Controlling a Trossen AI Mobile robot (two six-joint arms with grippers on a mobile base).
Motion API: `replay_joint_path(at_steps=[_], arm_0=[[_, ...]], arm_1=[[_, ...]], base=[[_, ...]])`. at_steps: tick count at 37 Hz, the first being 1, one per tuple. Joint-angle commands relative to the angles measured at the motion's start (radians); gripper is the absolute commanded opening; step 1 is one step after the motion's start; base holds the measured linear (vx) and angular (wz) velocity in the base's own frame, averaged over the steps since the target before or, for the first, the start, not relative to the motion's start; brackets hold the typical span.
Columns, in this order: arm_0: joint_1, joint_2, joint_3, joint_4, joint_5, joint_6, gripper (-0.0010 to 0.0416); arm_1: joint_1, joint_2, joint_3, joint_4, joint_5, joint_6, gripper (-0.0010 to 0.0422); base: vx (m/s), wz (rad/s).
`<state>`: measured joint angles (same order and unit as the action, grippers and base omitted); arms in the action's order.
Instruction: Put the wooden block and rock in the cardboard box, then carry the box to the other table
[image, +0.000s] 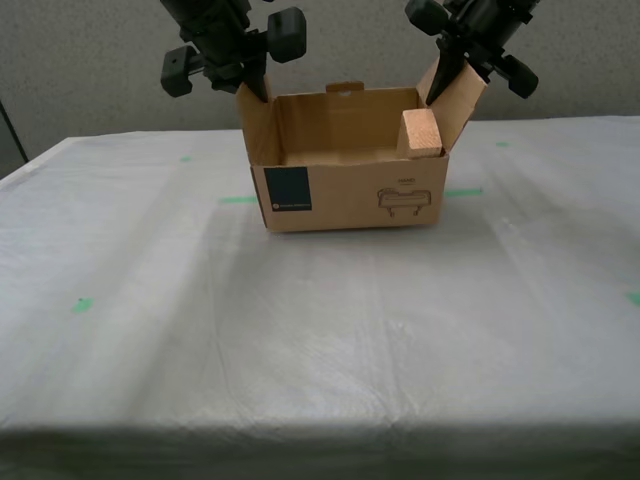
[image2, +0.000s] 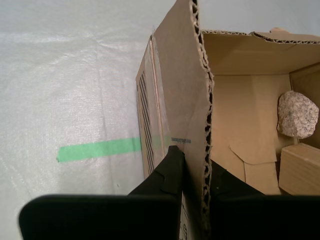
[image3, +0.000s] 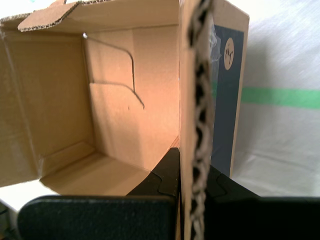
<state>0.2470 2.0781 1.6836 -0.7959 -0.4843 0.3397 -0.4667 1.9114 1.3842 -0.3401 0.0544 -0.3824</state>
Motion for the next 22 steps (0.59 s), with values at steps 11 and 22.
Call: replay_joint_path(at_steps=[11, 22], arm_0=[[-0.025, 0.061, 0.067, -0.026, 0.045, 0.002, 0.0], [-0.024, 0.06, 0.069, -0.01, 0.044, 0.001, 0.0]], arm_1=[[0.002, 0.097, 0.092, -0.028, 0.014, 0.01, -0.0001], [0.003, 0.092, 0.092, -0.027, 0.014, 0.01, 0.0]], base=[[0.0, 0.0], [0.0, 0.0]])
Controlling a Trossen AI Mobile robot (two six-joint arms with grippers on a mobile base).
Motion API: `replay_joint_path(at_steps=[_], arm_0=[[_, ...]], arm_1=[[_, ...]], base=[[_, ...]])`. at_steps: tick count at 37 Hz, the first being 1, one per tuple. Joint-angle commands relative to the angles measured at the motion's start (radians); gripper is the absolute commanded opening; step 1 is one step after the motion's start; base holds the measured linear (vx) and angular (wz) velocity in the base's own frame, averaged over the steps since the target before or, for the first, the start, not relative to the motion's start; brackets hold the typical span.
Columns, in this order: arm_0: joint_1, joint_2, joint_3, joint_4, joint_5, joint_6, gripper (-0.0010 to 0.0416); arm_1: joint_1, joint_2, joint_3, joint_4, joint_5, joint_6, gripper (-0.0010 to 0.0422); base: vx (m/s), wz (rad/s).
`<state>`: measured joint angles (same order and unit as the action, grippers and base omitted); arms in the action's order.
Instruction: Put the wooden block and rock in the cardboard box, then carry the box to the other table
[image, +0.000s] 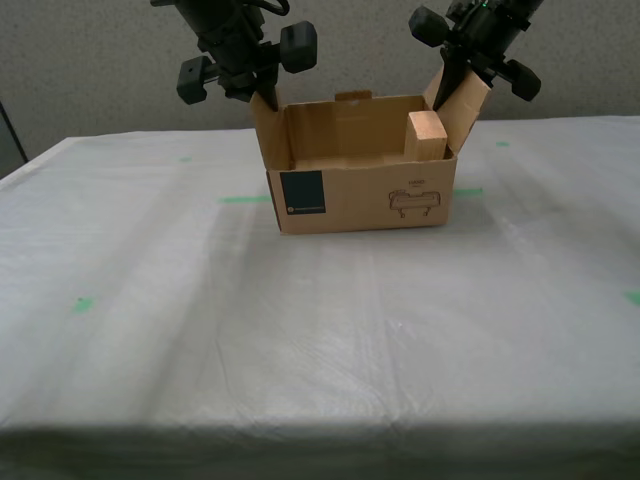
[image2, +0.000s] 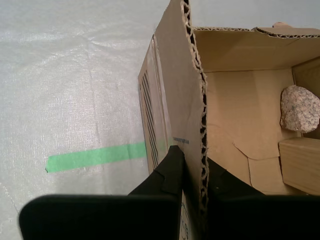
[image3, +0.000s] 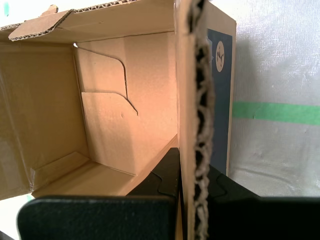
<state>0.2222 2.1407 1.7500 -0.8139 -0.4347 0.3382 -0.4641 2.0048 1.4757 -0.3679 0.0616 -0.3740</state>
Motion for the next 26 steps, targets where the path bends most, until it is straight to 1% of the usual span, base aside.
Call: replay_joint_path(at_steps=[1, 11, 14, 18, 23, 25, 26], arm_0=[[0.0, -0.002, 0.003, 0.009, -0.005, 0.002, 0.0], [0.0, -0.002, 0.003, 0.013, -0.005, 0.002, 0.0002], [0.0, -0.002, 0.003, 0.013, -0.005, 0.002, 0.0003], [0.0, -0.002, 0.003, 0.014, -0.005, 0.002, 0.0003], [0.0, -0.002, 0.003, 0.017, -0.004, 0.002, 0.0003], [0.0, -0.002, 0.003, 0.022, 0.007, 0.002, 0.0003], [0.0, -0.002, 0.003, 0.023, 0.021, 0.002, 0.0003]], arm_1=[[0.0, -0.002, 0.0, 0.0, 0.007, 0.001, 0.0], [0.0, -0.002, 0.0, -0.002, 0.007, 0.002, 0.0], [0.0, -0.002, 0.0, -0.005, 0.007, 0.002, 0.0009], [0.0, -0.002, 0.0, -0.005, 0.007, 0.002, 0.0041], [0.0, -0.002, 0.0, -0.005, 0.007, 0.002, 0.0099], [0.0, -0.002, 0.0, -0.005, 0.007, 0.002, 0.0122], [0.0, -0.002, 0.0, -0.005, 0.007, 0.002, 0.0134]], base=[[0.0, 0.0], [0.0, 0.0], [0.0, 0.0], [0.0, 0.0], [0.0, 0.0], [0.0, 0.0], [0.0, 0.0]])
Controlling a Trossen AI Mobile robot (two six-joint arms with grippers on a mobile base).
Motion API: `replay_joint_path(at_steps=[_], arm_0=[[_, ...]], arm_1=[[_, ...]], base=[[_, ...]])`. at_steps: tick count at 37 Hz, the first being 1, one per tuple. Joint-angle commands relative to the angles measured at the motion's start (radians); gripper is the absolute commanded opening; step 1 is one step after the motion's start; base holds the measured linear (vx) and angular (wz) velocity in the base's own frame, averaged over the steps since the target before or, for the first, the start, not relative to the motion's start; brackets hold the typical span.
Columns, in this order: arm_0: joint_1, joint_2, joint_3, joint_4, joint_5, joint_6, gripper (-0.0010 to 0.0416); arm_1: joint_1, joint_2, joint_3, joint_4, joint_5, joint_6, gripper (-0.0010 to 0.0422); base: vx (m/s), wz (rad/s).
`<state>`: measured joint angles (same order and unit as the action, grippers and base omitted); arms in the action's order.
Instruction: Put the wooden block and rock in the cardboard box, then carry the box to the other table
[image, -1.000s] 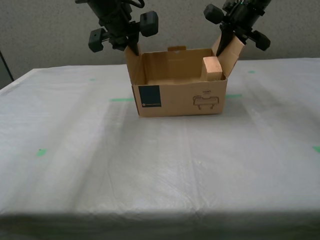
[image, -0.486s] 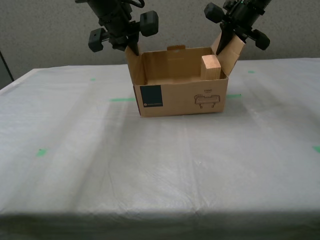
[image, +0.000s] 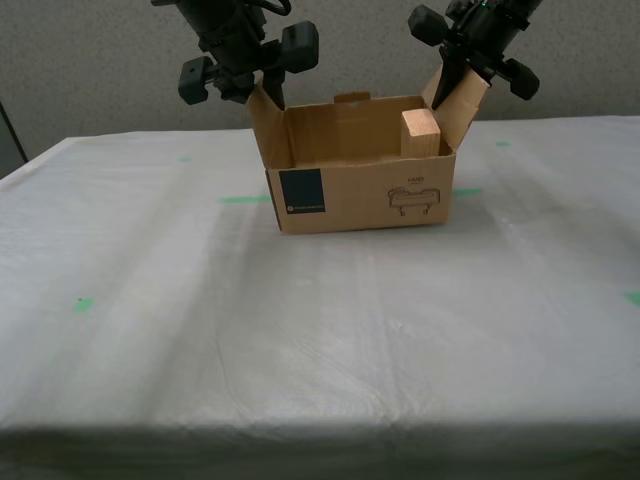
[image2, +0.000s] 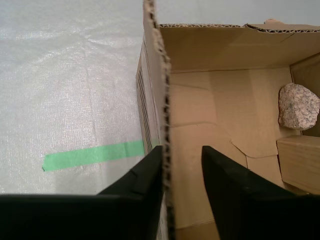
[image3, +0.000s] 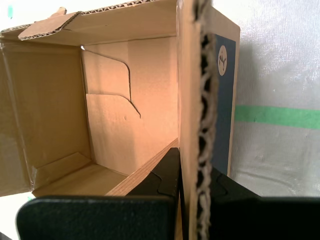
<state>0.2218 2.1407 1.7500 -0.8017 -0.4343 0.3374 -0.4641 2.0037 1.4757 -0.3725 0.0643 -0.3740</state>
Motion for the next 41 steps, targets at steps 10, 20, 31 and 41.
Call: replay_joint_path(at_steps=[10, 20, 31, 41], arm_0=[[0.001, -0.002, 0.003, 0.006, 0.043, 0.004, 0.0005], [0.002, -0.003, 0.003, 0.027, 0.043, 0.003, 0.0039], [0.002, -0.003, 0.003, 0.035, 0.043, 0.003, 0.0039], [0.002, -0.003, 0.004, 0.039, 0.043, 0.003, 0.0038]], arm_1=[[-0.001, -0.001, 0.0, -0.016, 0.004, 0.002, 0.0237], [-0.001, -0.001, 0.0, -0.061, 0.004, 0.002, 0.0325], [-0.002, -0.001, 0.0, -0.082, 0.004, 0.006, 0.0388], [-0.002, -0.001, 0.0, -0.097, 0.004, 0.008, 0.04]], base=[[0.0, 0.0], [0.0, 0.0], [0.0, 0.0], [0.0, 0.0]])
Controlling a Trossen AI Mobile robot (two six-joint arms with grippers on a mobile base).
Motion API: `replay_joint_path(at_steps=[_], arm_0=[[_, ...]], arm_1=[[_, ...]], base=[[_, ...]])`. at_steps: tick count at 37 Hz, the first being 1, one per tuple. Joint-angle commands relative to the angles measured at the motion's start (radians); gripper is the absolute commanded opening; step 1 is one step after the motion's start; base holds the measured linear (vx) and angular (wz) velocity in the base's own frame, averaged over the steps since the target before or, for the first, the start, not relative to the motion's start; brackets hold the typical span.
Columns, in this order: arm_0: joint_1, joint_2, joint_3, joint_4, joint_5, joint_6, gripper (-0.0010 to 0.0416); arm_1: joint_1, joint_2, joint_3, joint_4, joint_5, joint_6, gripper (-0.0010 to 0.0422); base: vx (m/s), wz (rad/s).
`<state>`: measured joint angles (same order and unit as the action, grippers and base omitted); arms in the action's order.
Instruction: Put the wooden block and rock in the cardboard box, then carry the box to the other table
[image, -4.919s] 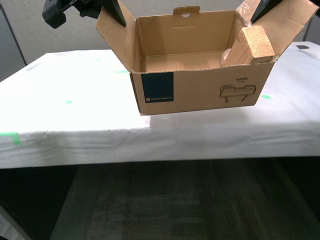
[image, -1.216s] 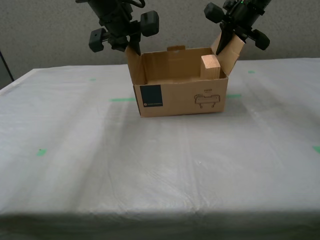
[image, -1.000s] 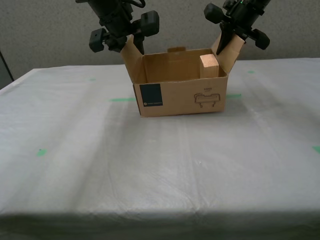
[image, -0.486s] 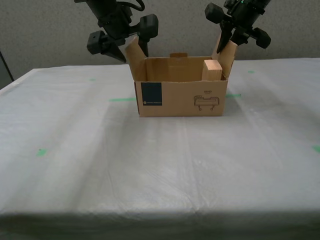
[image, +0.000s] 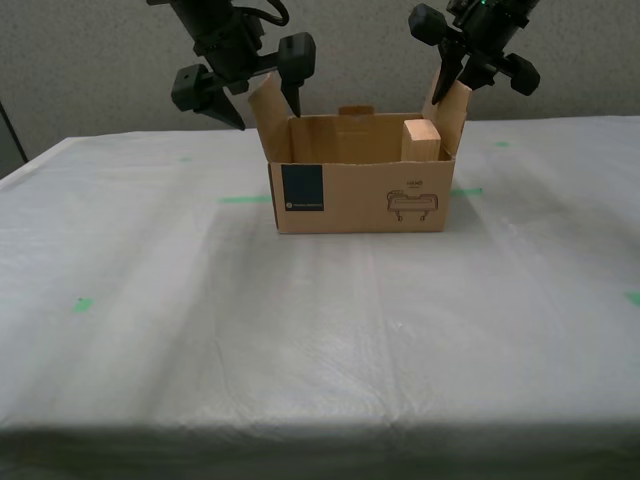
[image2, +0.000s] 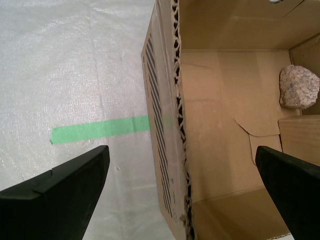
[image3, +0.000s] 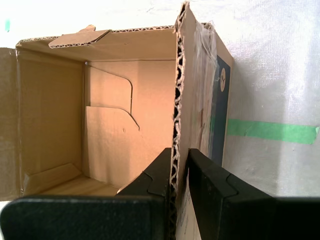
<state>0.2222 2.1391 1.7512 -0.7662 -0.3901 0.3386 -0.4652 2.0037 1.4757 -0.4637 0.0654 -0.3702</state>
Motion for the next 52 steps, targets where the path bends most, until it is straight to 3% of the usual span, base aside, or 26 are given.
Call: replay_joint_path(at_steps=[1, 26, 30, 38, 52], arm_0=[[0.001, -0.001, 0.002, 0.004, -0.002, 0.002, 0.0039], [0.002, -0.001, 0.001, 0.051, -0.001, 0.009, 0.0042], [0.002, -0.001, 0.001, 0.051, -0.001, 0.029, 0.006], [0.002, -0.001, 0.001, 0.052, -0.001, 0.032, 0.015], [0.002, -0.001, 0.001, 0.048, -0.001, 0.027, 0.0394]], arm_1=[[-0.001, -0.001, 0.0, -0.006, 0.003, 0.005, 0.04], [0.0, -0.001, 0.0, -0.008, 0.003, 0.031, 0.04], [0.0, -0.001, 0.0, -0.005, 0.003, 0.031, 0.04], [0.0, -0.001, 0.0, -0.006, 0.003, 0.034, 0.04], [0.0, -0.001, 0.0, -0.006, 0.002, 0.034, 0.04]], base=[[0.0, 0.0], [0.0, 0.0], [0.0, 0.0], [0.0, 0.0], [0.0, 0.0]])
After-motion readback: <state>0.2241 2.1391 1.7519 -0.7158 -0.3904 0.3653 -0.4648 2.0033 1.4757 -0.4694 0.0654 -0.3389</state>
